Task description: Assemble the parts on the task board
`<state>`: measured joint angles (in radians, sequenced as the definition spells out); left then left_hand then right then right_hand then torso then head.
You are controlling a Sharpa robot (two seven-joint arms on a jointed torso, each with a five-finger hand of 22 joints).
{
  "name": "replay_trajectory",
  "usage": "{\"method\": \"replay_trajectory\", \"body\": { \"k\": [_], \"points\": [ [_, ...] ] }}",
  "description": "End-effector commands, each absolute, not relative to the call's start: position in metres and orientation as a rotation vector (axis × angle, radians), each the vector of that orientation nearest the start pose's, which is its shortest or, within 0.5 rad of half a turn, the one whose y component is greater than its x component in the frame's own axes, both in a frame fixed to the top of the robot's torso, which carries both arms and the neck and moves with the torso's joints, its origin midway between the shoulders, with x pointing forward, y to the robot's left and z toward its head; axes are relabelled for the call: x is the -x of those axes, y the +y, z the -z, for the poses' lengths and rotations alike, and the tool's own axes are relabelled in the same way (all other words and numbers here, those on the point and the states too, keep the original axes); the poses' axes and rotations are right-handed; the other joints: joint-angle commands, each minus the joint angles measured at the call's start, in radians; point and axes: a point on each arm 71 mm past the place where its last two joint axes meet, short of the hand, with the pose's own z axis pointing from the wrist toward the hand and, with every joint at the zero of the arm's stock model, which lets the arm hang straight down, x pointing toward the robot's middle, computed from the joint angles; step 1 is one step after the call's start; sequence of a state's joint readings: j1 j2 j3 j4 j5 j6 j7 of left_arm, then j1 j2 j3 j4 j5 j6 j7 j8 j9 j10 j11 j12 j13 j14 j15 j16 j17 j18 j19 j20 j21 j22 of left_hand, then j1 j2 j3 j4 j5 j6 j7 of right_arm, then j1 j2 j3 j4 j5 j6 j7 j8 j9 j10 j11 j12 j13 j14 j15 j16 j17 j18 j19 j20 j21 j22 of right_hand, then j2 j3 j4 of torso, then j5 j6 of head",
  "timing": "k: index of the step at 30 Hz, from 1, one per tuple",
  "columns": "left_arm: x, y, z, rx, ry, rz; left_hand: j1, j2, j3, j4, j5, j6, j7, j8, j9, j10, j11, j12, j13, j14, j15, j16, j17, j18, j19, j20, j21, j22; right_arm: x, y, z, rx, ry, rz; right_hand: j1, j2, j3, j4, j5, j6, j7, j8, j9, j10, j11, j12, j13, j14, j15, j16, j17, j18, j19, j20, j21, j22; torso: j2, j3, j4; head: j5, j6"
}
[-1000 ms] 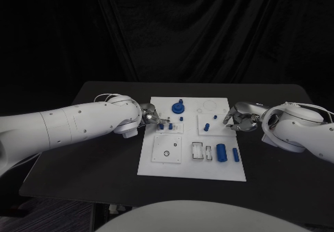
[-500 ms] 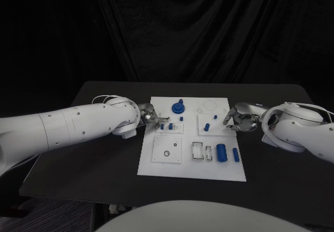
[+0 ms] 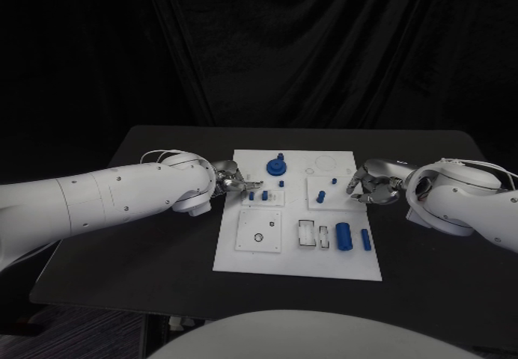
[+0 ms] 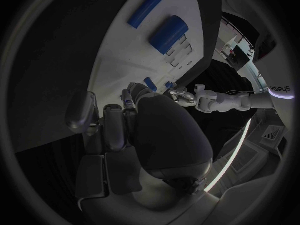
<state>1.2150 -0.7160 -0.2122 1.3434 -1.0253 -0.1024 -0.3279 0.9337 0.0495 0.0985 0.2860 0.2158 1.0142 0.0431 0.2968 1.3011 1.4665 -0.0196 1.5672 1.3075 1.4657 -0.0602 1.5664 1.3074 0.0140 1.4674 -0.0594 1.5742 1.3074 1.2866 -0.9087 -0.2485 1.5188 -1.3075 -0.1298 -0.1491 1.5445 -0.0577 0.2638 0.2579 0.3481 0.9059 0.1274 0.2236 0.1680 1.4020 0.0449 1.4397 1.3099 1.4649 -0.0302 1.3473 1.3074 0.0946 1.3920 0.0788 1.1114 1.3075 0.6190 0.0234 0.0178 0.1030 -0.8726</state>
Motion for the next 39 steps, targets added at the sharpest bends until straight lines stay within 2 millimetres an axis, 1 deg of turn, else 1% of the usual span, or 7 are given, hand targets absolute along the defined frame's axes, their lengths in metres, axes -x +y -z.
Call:
{"method": "replay_trajectory", "body": {
  "k": [1, 10, 15, 17, 20, 25, 39],
  "points": [
    [-0.493, 0.202, 0.254, 0.169, 1.929, 0.648, 0.029, -0.014, -0.010, 0.001, 0.013, 0.000, -0.010, 0.017, 0.026, 0.104, -0.007, 0.004, 0.263, 0.105, -0.006, 0.004, 0.263, -0.014, 0.103, -0.010, -0.003, 0.263, -0.467, -0.245, 0.233, 0.104, 2.016, -0.514, 0.000, 0.009, 0.006, 0.002, 0.005, 0.006, 0.001, 0.004, -0.002, -0.010, 0.000, -0.005, 0.072, 0.025, 0.004, -0.007, 0.043, 0.005, -0.006, 0.002, -0.007, 0.107, 0.000, 0.0009, -0.0004, -0.003, 0.000],
    [-0.485, 0.198, 0.211, -0.036, 1.551, 0.917, 0.282, -0.059, 0.018, -0.035, 0.109, -0.154, 0.023, -0.035, 0.010, 0.005, 0.018, -0.082, 0.191, 0.083, 0.012, -0.008, 0.224, -0.014, 0.103, 0.003, -0.003, 0.263, -0.467, -0.248, 0.231, 0.094, 1.984, -0.524, 0.000, 0.008, 0.006, 0.001, 0.005, 0.008, 0.001, 0.004, -0.001, -0.008, 0.000, -0.004, 0.073, 0.026, 0.004, -0.005, 0.045, 0.004, -0.005, 0.002, -0.004, 0.108, -0.001, -0.0006, -0.0010, -0.013, 0.000],
    [-0.485, 0.192, 0.202, -0.143, 1.497, 1.005, 0.477, -0.077, 0.109, -0.021, 0.112, -0.245, 0.075, -0.133, -0.075, -0.690, 0.078, -0.720, -0.238, -0.077, 0.068, -0.074, 0.044, -0.014, 0.103, 0.060, -0.003, 0.263, -0.467, -0.249, 0.230, 0.092, 1.972, -0.530, -0.001, 0.008, 0.006, 0.001, 0.005, 0.008, 0.000, 0.005, -0.001, -0.008, 0.000, -0.004, 0.074, 0.026, 0.004, -0.005, 0.044, 0.004, -0.005, 0.002, -0.004, 0.108, -0.001, 0.0000, -0.0005, -0.019, 0.000],
    [-0.486, 0.189, 0.202, -0.198, 1.492, 1.012, 0.547, -0.084, 0.155, -0.040, 0.090, -0.248, 0.098, -0.145, -0.093, -0.801, 0.121, -0.848, -0.305, -0.183, 0.104, -0.119, -0.055, -0.014, 0.103, 0.089, -0.003, 0.263, -0.467, -0.249, 0.230, 0.091, 1.967, -0.533, -0.001, 0.007, 0.006, 0.000, 0.006, 0.011, 0.000, 0.006, -0.001, -0.008, 0.000, -0.005, 0.073, 0.025, 0.004, -0.005, 0.044, 0.005, -0.005, 0.002, -0.005, 0.108, -0.002, 0.0005, -0.0026, -0.020, 0.000],
    [-0.490, 0.184, 0.204, -0.295, 1.491, 0.995, 0.605, -0.107, 0.206, -0.054, 0.030, -0.257, 0.109, -0.183, -0.154, -0.838, 0.176, -0.979, -0.415, -0.180, 0.157, -0.115, -0.060, -0.014, 0.103, 0.147, -0.003, 0.263, -0.467, -0.250, 0.229, 0.090, 1.959, -0.536, -0.001, 0.007, 0.006, 0.000, 0.006, 0.011, 0.000, 0.006, -0.001, -0.008, 0.000, -0.005, 0.073, 0.025, 0.004, -0.005, 0.044, 0.005, -0.005, 0.002, -0.005, 0.108, 0.000, 0.0005, -0.0021, -0.025, 0.000],
    [-0.498, 0.173, 0.212, -0.457, 1.503, 0.918, 0.639, -0.148, 0.243, -0.073, -0.047, -0.300, 0.037, -0.237, -0.263, -0.881, 0.154, -1.120, -0.563, -0.134, 0.125, -0.114, -0.061, -0.014, 0.103, 0.121, -0.003, 0.263, -0.466, -0.251, 0.228, 0.088, 1.953, -0.539, -0.001, 0.007, 0.006, -0.001, 0.007, 0.012, 0.000, 0.007, -0.001, -0.008, -0.001, -0.005, 0.073, 0.026, 0.003, -0.004, 0.045, 0.004, -0.005, 0.002, -0.005, 0.108, 0.003, -0.0005, 0.0001, -0.032, 0.000],
    [-0.514, 0.142, 0.247, -0.630, 1.593, 0.778, 0.632, -0.185, 0.203, -0.113, -0.037, -0.305, -0.004, -0.235, -0.589, -0.869, 0.128, -1.214, -0.754, -0.079, 0.096, -0.116, -0.053, -0.014, 0.103, 0.103, -0.003, 0.263, -0.466, -0.253, 0.227, 0.081, 1.933, -0.543, -0.001, 0.006, 0.007, -0.002, 0.011, 0.012, -0.001, 0.007, -0.001, -0.009, -0.001, -0.006, 0.071, 0.026, 0.003, -0.005, 0.045, 0.004, -0.004, 0.002, -0.006, 0.108, 0.005, -0.0015, -0.0018, -0.043, 0.000]
  ]
}}
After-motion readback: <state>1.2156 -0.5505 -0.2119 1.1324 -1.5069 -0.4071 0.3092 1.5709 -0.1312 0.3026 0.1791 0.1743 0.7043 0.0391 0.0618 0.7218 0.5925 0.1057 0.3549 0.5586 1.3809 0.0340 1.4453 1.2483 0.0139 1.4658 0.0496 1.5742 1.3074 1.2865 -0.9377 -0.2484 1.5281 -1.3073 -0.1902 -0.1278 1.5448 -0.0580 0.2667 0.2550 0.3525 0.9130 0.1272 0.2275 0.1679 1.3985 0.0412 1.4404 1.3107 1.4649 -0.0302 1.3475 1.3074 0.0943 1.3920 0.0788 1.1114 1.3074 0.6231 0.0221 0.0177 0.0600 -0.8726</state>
